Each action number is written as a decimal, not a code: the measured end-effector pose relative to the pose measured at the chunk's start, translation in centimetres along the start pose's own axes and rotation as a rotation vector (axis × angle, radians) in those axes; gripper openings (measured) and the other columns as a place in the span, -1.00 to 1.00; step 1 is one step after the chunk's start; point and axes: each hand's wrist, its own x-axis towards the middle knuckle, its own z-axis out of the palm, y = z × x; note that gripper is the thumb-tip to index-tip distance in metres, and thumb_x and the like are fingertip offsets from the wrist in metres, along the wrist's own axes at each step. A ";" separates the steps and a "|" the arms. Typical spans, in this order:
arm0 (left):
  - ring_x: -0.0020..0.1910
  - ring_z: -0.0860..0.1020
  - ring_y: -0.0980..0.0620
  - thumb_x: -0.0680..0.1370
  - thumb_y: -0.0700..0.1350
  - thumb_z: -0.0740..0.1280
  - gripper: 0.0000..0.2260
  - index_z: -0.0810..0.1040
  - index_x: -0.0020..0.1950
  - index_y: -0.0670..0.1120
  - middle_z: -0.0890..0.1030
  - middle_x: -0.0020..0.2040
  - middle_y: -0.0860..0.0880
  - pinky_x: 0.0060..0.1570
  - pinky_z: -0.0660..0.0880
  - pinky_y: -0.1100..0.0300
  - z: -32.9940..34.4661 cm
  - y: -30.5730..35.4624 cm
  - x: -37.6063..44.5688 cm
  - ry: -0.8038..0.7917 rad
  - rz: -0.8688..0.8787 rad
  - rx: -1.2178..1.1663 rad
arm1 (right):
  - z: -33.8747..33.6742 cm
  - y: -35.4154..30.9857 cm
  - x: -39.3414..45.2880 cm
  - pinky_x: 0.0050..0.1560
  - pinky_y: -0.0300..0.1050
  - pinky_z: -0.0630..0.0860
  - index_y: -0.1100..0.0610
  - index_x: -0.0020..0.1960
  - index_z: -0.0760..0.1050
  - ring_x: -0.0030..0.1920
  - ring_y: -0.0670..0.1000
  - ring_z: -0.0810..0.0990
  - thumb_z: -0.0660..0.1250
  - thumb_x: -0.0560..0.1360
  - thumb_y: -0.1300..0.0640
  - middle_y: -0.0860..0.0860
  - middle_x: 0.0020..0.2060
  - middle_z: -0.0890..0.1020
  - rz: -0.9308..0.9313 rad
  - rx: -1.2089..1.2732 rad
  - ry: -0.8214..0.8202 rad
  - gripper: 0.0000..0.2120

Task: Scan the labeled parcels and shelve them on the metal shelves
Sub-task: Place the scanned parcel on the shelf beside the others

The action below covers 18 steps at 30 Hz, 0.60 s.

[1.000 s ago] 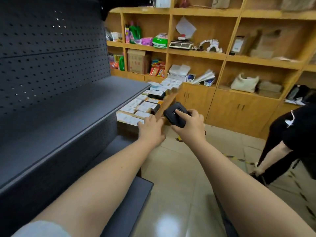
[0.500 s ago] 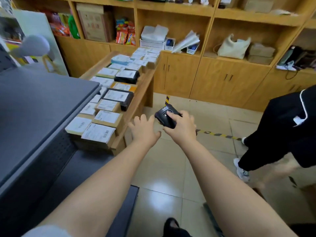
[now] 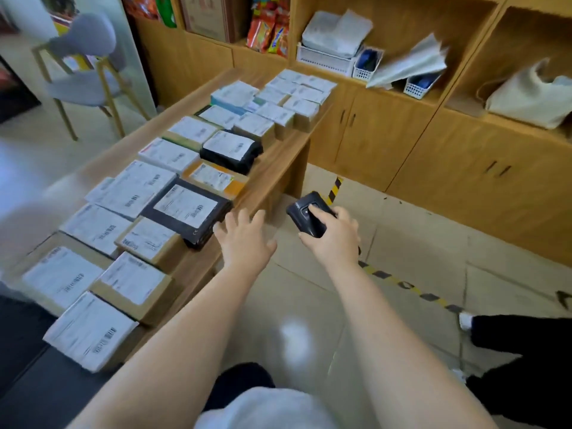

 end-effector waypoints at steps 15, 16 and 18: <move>0.46 0.23 -0.26 0.55 0.30 0.27 -0.39 0.26 0.54 0.12 0.35 0.49 -0.10 0.35 0.23 -0.23 -2.7 -1.8 39.8 -0.016 -0.452 -0.267 | 4.7 -7.5 40.7 0.36 0.03 0.23 -0.19 0.43 0.39 0.36 0.12 0.25 0.43 0.46 -0.12 0.01 0.43 0.30 -0.252 -0.052 -0.140 -0.44; 0.45 0.24 -0.26 0.56 0.29 0.25 -0.41 0.26 0.54 0.11 0.36 0.48 -0.10 0.35 0.23 -0.23 -2.9 -1.8 41.8 -0.020 -0.472 -0.287 | 4.8 -7.9 43.2 0.36 0.04 0.23 -0.19 0.43 0.39 0.36 0.12 0.24 0.43 0.46 -0.12 0.01 0.43 0.30 -0.248 -0.053 -0.147 -0.44; 0.43 0.25 -0.24 0.60 0.26 0.19 -0.45 0.26 0.54 0.09 0.36 0.47 -0.09 0.35 0.21 -0.22 -3.1 -1.9 45.3 -0.024 -0.519 -0.327 | 5.2 -8.5 47.9 0.37 0.06 0.27 -0.20 0.43 0.39 0.35 0.12 0.27 0.43 0.45 -0.12 0.01 0.42 0.31 -0.238 -0.057 -0.152 -0.44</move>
